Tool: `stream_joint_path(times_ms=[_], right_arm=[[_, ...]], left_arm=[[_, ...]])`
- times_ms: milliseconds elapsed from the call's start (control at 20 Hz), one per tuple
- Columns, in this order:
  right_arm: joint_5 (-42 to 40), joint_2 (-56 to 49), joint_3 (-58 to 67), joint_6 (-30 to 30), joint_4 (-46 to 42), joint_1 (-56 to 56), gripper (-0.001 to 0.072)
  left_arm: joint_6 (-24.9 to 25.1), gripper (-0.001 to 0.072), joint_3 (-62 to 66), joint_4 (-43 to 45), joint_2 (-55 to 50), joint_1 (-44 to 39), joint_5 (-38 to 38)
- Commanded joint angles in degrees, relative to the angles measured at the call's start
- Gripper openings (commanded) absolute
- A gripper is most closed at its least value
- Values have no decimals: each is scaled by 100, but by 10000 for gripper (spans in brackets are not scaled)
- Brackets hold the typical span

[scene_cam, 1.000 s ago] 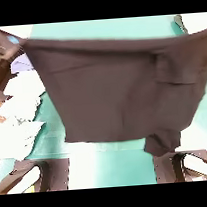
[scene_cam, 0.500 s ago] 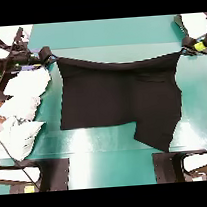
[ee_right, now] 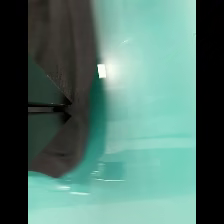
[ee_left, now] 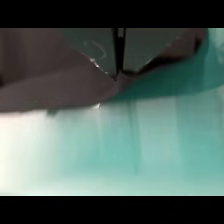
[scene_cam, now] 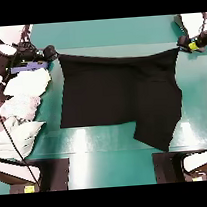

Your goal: Fold the shirts.

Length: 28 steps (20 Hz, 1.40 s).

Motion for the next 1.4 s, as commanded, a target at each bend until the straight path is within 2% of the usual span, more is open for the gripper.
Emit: stream_joint_path(times_ms=[0,150,300,450,650,700,750,800,850,950,1000,1100,1250,1350], right_arm=[[446,111,-605,-101,-61,-9,14],[431,592,-1480,-85,-697,-7,14],[306,997,-2225,-98,-1049,-7,15],[197,1156,-2734,-74,-1045,-94,15],[376,1176,-2820,-72,-927,-216,20],[385,1196,-2820,-74,-859,-234,22],[411,1228,-2820,-74,-841,-234,44],[435,1266,-2820,-72,-841,-234,222],[531,1294,-2817,-74,-844,-236,338],[896,1405,-2820,-114,-828,-317,338],[1163,1513,-2822,-284,-743,-398,337],[1740,1836,-2824,-765,-245,-702,315],[2358,2345,-2824,-1204,839,-1215,308],[2323,2643,-2824,-1244,1119,-1392,307]], left_arm=[[24,26,-168,660,-31,-90,-754],[-116,26,-466,1073,-31,-101,-1316],[-153,26,-745,1180,-31,-101,-1473],[-179,26,-920,1204,-31,-101,-1484],[-330,27,-918,1198,-28,-87,-1512],[-356,168,-918,1198,-28,-87,-1589],[-396,546,-916,1198,-28,-87,-1694],[-417,675,-907,1209,-28,-72,-1814],[-417,607,-885,1224,-24,-33,-1952],[-459,601,-699,1296,-17,111,-2470],[-470,601,-573,1303,9,273,-2870],[-474,600,-710,1311,339,605,-3180],[-293,600,-1880,1370,1322,846,-2986],[-260,600,-3003,1419,1982,846,-2605]])
